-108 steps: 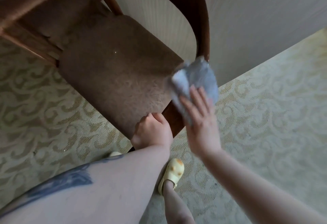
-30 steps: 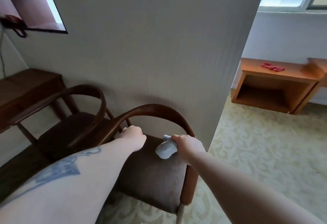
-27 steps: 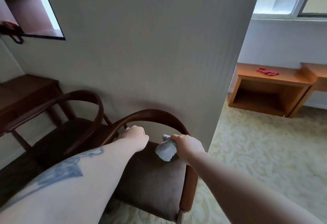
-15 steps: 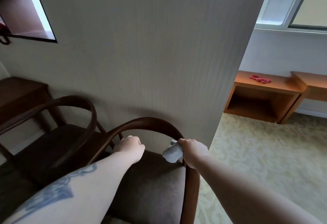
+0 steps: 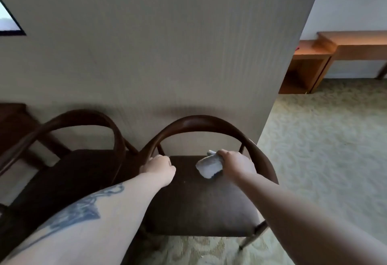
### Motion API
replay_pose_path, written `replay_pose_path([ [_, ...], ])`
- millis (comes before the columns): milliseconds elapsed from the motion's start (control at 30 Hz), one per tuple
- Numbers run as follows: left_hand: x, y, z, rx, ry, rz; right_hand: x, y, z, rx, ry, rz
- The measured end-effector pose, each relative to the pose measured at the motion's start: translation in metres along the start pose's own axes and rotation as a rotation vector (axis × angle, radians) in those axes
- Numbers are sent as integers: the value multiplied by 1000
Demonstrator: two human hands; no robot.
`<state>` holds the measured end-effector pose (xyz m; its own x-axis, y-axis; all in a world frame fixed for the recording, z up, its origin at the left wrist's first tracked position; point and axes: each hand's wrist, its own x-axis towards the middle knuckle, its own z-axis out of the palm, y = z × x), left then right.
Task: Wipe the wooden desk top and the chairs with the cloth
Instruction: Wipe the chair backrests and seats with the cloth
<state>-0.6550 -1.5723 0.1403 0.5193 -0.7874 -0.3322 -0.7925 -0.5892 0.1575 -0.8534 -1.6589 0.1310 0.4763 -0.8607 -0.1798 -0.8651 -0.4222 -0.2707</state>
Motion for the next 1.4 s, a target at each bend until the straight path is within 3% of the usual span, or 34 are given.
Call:
replay_pose_path([
  [200,10,-46,40,99,-176,-22,-27,-5,25,67,-3,92],
  [400,1,-27,89,41,-270,68,-28,25,51,217,17,270],
  [533,9,-16,115,31,-301,84,-13,27,90,409,-68,348],
  [667,24,-15,142,-13,-322,-8,3,21,130,498,-142,437],
  [833,55,-29,177,-91,-285,-84,26,13,172,446,-192,399],
  [1100,69,-103,277,-320,-339,-262,23,24,269,492,-221,571],
  [1167,72,-120,297,-327,-340,-285,35,32,287,496,-159,533],
  [1300,90,-140,323,-321,-279,-269,48,22,323,334,243,323],
  [1333,95,-144,329,-334,-265,-272,45,10,341,317,221,264],
  [1400,104,-149,342,-368,-234,-269,34,-15,383,255,4,55],
])
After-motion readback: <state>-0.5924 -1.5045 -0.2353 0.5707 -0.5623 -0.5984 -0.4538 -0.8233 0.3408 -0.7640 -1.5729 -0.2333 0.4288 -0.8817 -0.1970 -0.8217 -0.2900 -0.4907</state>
